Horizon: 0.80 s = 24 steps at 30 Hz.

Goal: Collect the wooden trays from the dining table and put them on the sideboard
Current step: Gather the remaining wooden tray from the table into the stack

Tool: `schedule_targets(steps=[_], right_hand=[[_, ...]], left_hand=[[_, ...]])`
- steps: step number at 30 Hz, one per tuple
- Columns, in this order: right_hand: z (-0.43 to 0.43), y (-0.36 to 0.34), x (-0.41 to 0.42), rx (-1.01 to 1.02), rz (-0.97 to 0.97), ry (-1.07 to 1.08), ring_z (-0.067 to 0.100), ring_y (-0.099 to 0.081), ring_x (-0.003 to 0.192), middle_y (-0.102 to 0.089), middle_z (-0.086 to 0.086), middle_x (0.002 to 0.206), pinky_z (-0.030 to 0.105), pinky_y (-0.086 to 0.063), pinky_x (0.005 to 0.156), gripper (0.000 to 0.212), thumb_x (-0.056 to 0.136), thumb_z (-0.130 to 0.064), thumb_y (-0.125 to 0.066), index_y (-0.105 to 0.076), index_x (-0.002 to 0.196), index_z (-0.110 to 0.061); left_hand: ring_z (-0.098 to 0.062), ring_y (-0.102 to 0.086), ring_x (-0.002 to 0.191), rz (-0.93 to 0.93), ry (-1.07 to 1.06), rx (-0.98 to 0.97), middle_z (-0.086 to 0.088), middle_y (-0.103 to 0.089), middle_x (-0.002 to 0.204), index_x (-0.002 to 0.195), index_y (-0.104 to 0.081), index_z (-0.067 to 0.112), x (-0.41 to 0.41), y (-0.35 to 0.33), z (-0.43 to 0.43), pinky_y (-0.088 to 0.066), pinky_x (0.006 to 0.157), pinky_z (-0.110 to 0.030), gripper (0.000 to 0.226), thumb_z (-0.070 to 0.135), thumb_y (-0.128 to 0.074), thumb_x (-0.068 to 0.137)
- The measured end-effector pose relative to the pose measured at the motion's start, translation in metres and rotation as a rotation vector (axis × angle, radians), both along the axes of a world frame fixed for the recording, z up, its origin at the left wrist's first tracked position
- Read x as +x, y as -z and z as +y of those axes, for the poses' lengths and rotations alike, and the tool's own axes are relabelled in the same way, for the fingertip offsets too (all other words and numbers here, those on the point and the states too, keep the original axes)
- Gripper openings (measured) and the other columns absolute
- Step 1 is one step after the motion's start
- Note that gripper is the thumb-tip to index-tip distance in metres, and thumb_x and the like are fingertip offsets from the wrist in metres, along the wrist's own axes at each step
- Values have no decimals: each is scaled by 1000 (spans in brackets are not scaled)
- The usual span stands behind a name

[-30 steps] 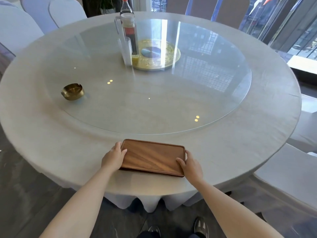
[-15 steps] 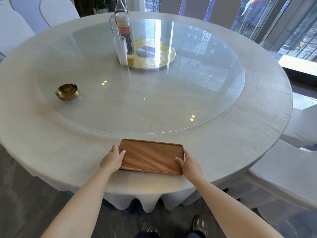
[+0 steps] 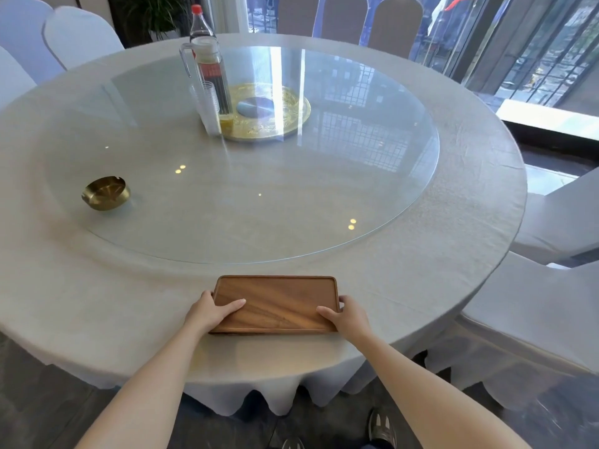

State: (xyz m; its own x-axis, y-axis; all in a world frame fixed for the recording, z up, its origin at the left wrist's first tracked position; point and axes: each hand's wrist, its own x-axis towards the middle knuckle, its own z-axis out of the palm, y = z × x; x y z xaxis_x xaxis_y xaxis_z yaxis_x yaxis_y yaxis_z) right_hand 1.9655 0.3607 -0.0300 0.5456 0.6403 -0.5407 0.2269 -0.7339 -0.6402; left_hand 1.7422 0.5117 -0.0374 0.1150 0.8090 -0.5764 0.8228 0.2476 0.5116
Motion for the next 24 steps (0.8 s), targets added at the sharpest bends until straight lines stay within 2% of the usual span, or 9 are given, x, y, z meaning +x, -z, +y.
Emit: schedule_targets(steps=[2, 6, 8, 12, 15, 18, 20, 22, 24], right_hand=[[-2, 1, 1, 23, 19, 34, 27, -58, 109, -62, 12, 121, 37, -47, 94, 60, 80, -43, -65, -50, 125, -6], [-12, -5, 9, 44, 31, 54, 26, -59, 103, -64, 11, 116, 32, -47, 81, 54, 81, -42, -64, -54, 119, -5], [-21, -11, 19, 58, 13, 73, 23, -59, 96, -65, 11, 114, 29, -43, 75, 50, 83, -39, -63, -54, 119, -5], [-51, -30, 48, 107, -25, 184, 19, -55, 84, -59, 5, 94, 35, -53, 76, 45, 85, -35, -61, -55, 116, -4], [-83, -48, 79, 180, -50, 302, 18, -53, 85, -60, 5, 98, 24, -44, 62, 39, 88, -33, -58, -56, 115, -4], [-120, -67, 113, 248, -91, 423, 16, -53, 89, -64, 8, 106, 24, -38, 75, 36, 89, -31, -56, -58, 114, -6], [-147, -77, 137, 282, -105, 512, 16, -53, 88, -64, 9, 107, 19, -40, 72, 33, 90, -29, -55, -59, 113, -6], [-178, -87, 162, 315, -116, 601, 16, -54, 82, -62, 8, 99, 9, -42, 56, 31, 90, -27, -55, -59, 112, -6], [-211, -94, 188, 345, -137, 694, 18, -57, 82, -63, 5, 96, 15, -46, 60, 31, 90, -27, -55, -61, 111, -5]], left_hand=[[-31, -57, 109, -19, -13, -5, -14, -63, 117, 114, -56, 2, 1, -3, 1, -47, 94, -39, 76, 59, -71, 66], [-30, -62, 101, -84, -3, -39, -11, -69, 106, 104, -65, 7, 13, -10, 0, -50, 91, -38, 93, 72, -64, 37], [-29, -62, 101, -114, 29, -40, -11, -69, 107, 106, -64, 7, 28, -12, -2, -50, 91, -38, 91, 69, -66, 39], [-28, -62, 100, -174, 138, -17, -11, -69, 107, 105, -63, 7, 81, -27, -13, -51, 89, -39, 87, 67, -69, 43], [-30, -61, 102, -205, 226, -4, -12, -66, 108, 106, -60, 4, 136, -42, -28, -50, 88, -39, 82, 61, -68, 48], [-31, -61, 100, -232, 345, 15, -13, -67, 106, 104, -60, 3, 197, -58, -48, -51, 89, -41, 81, 63, -70, 51], [-32, -61, 101, -247, 429, 34, -13, -67, 105, 101, -60, 2, 241, -70, -67, -51, 89, -41, 71, 59, -73, 61], [-33, -62, 100, -263, 511, 52, -13, -66, 99, 96, -61, 1, 286, -85, -90, -49, 85, -38, 62, 54, -73, 67], [-32, -63, 96, -280, 604, 63, -13, -69, 98, 95, -63, 1, 331, -96, -114, -49, 78, -37, 68, 60, -72, 63]])
